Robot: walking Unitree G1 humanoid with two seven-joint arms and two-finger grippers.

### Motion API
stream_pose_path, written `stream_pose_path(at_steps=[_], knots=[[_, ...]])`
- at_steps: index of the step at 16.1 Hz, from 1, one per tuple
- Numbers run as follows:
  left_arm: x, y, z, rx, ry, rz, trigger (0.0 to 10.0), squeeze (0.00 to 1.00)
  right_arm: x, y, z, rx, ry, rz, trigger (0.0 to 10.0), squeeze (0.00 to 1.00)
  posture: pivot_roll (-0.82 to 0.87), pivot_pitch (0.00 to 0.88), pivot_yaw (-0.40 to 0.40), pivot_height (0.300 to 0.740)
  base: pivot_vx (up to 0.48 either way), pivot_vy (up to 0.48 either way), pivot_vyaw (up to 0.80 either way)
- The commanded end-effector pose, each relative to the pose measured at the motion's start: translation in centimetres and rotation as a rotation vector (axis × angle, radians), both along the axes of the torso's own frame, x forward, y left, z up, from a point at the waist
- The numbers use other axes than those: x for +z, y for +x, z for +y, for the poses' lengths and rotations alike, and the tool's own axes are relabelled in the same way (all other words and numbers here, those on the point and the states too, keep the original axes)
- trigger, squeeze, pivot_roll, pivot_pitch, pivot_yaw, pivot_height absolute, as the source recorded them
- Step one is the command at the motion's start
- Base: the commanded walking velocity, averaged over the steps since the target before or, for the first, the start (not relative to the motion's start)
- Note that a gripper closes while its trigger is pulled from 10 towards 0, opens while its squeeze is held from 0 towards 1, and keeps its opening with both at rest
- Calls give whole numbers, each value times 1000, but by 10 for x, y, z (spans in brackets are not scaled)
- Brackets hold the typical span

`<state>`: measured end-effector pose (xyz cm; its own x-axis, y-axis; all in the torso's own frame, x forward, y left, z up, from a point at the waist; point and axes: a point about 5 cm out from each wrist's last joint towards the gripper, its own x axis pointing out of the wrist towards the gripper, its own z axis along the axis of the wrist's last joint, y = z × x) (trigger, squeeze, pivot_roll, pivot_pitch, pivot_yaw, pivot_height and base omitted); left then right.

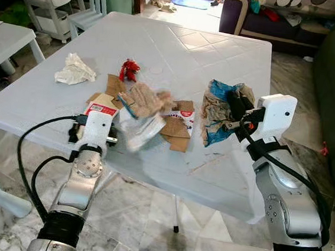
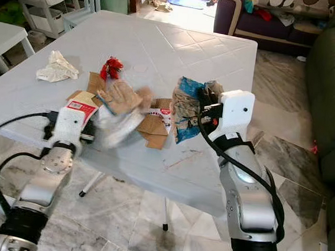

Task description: Picking trash to rubbish bin

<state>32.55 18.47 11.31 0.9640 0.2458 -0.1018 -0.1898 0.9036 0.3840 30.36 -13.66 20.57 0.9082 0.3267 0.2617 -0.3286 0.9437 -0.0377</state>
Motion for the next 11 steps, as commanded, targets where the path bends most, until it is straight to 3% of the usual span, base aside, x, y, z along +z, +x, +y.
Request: stream_pose_path(at_steps=[1, 2, 3, 4, 11], knots=[[-3, -1, 8, 46, 20, 21, 10000, 0, 3, -2, 0, -2, 5, -12, 0, 0, -45, 111, 5, 740, 0, 0, 0], [-3, 0, 7, 33, 10, 26, 10000, 0, 3, -2, 0, -3, 5, -11, 0, 0, -41, 112, 6, 740, 0, 0, 0], [-5, -1, 7, 30, -4, 32, 8471, 0, 3, -2, 0, -3, 6, -11, 0, 0, -41, 112, 6, 740, 0, 0, 0], [-5, -1, 6, 27, -11, 35, 0, 0, 3, -2, 0, -3, 6, -10, 0, 0, -42, 111, 7, 740, 0, 0, 0], [-6, 0, 0, 0, -56, 32, 0, 0, 2, 0, -2, -9, 3, -13, 0, 0, -40, 102, 9, 740, 0, 0, 0]])
